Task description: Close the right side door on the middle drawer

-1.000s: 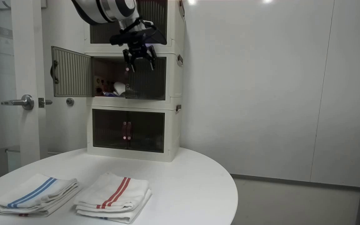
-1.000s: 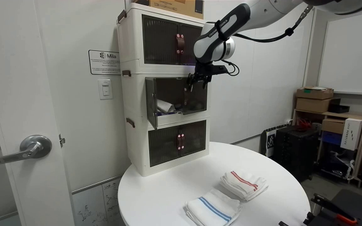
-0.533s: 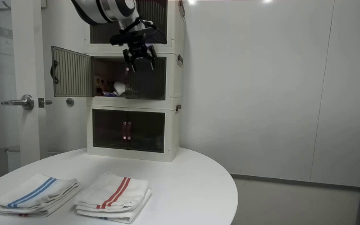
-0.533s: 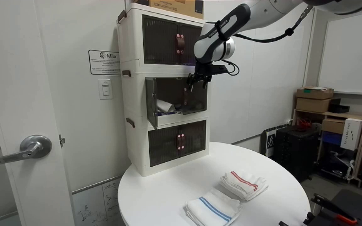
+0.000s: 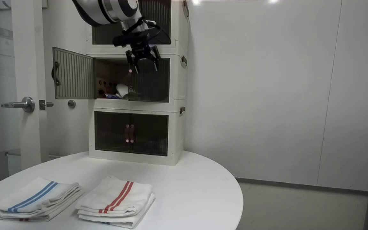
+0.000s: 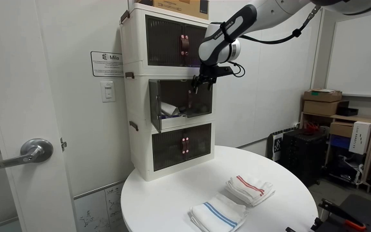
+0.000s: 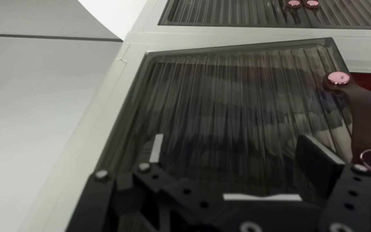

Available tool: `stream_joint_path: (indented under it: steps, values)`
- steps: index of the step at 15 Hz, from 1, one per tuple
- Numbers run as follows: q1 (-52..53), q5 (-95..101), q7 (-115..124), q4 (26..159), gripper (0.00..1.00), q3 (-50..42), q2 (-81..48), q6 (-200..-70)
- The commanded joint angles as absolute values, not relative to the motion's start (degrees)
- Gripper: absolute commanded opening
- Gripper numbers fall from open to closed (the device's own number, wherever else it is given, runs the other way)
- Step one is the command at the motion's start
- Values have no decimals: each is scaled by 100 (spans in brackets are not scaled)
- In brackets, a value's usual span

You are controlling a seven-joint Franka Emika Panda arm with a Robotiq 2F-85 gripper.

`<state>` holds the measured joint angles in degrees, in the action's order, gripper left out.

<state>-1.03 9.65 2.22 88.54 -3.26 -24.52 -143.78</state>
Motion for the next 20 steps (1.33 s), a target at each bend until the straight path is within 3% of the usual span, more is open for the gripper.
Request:
stream_joint_path:
  steps: [1,6,7,12,20]
  values:
    - [-82,930,193,8839,100,-357,-2452,-14359]
    - [-101,908,111,8841,100,-331,-2437,-14275]
    - [-187,920,6,9922,100,-334,-1927,-14738]
    - [-210,849,-237,11040,100,-233,-1545,-15558]
    - [-22,1266,386,11525,100,-589,-1458,-17234]
